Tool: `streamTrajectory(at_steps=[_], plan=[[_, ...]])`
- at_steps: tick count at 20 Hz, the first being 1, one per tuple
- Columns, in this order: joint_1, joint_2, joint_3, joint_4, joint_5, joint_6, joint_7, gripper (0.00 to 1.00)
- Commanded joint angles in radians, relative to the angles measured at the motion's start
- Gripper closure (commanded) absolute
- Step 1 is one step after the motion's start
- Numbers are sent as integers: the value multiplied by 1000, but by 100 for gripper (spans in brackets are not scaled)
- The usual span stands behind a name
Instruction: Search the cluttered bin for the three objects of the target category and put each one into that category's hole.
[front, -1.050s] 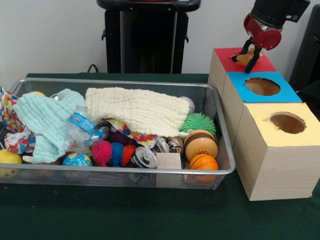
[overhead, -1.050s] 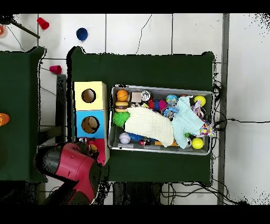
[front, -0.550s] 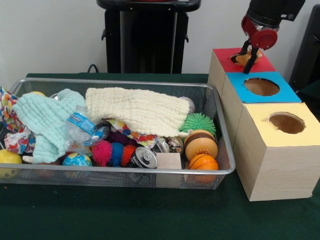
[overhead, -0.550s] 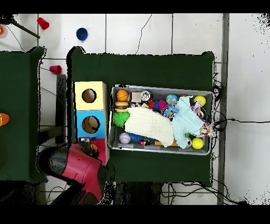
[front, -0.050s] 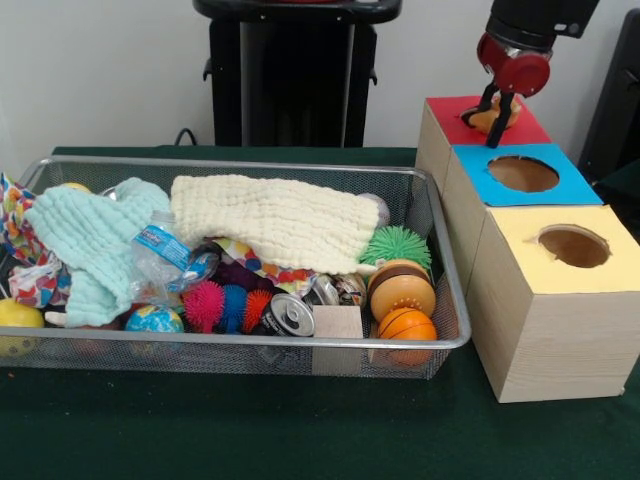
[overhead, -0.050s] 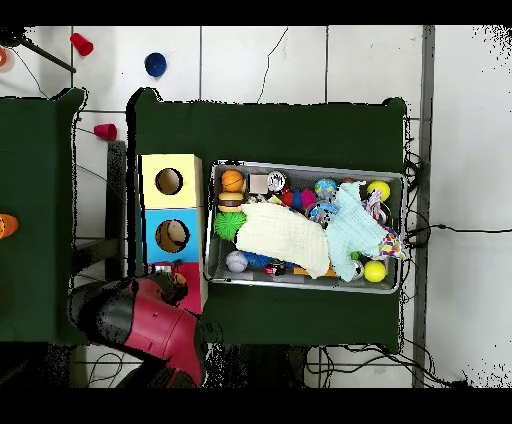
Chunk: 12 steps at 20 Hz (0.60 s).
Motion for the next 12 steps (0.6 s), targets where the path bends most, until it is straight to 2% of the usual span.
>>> streamTrajectory(at_steps=[1, 4, 6, 9, 12], plan=[[-44, 112, 147, -22, 4, -470, 279, 0], [-26, 114, 136, -25, 28, -486, 297, 0], [-9, 114, 116, -29, 45, -459, 276, 0], [-3, 85, 96, -20, 46, -377, 225, 0], [15, 45, 43, -21, 25, -212, 163, 0]])
